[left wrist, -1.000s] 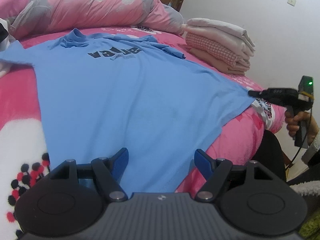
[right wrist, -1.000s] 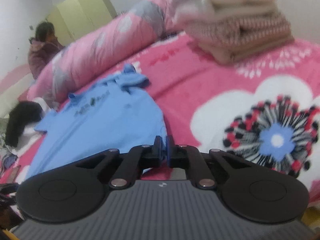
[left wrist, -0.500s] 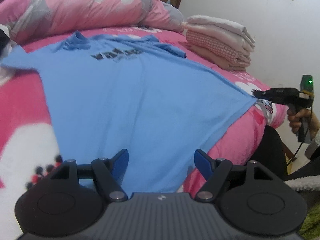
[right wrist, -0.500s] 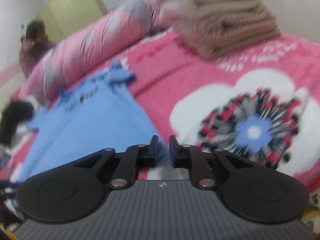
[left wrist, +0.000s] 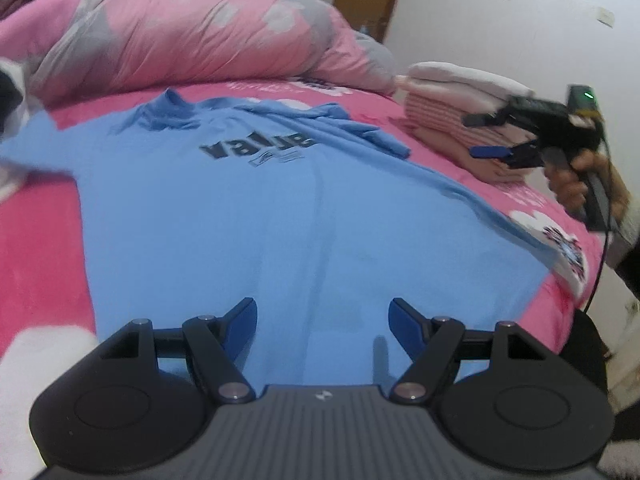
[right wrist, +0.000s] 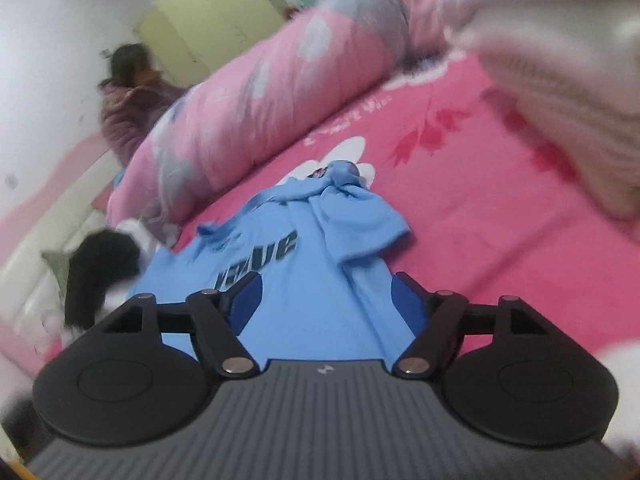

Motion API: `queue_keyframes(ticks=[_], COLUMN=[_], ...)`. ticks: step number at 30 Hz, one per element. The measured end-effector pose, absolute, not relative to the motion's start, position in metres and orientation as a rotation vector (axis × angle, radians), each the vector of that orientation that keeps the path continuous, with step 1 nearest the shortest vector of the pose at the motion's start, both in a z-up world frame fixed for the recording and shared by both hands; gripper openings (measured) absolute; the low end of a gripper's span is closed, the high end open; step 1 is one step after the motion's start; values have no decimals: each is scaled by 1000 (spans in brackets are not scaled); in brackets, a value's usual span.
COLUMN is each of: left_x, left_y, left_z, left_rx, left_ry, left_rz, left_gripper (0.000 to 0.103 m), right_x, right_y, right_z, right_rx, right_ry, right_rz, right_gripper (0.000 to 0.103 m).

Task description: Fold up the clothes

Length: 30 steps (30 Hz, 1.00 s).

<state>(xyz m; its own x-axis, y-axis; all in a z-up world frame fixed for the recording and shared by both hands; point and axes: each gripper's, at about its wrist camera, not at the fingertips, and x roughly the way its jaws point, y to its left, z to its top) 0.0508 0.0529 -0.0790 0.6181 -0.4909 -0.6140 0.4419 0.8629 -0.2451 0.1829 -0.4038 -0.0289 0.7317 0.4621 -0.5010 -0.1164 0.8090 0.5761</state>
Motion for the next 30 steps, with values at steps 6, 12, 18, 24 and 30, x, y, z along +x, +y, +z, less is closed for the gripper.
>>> queue_keyframes(ticks=[6,12,18,24,30], left_x=[58,59,60,60,59], left_y=[62,69,72,72,71], left_z=[-92,-100,-102,-101,-101], left_rx=[-132,-203,-222,-218,-211], left_ry=[710,686,680,684,688], left_rz=[-563,-593,-606,-606,-606], left_gripper=[78,83,84,83,83], right_x=[285,318,345,382,421], right_y=[-413,-405,-399,-376,-378], right_z=[-80,-94,-38,-1,-21], right_rx=[829,771,390,-67,-260], right_ry=[913,895,692,559,571], right_rz=[243,228,165,64,-17], right_gripper=[66,4,2,2,2])
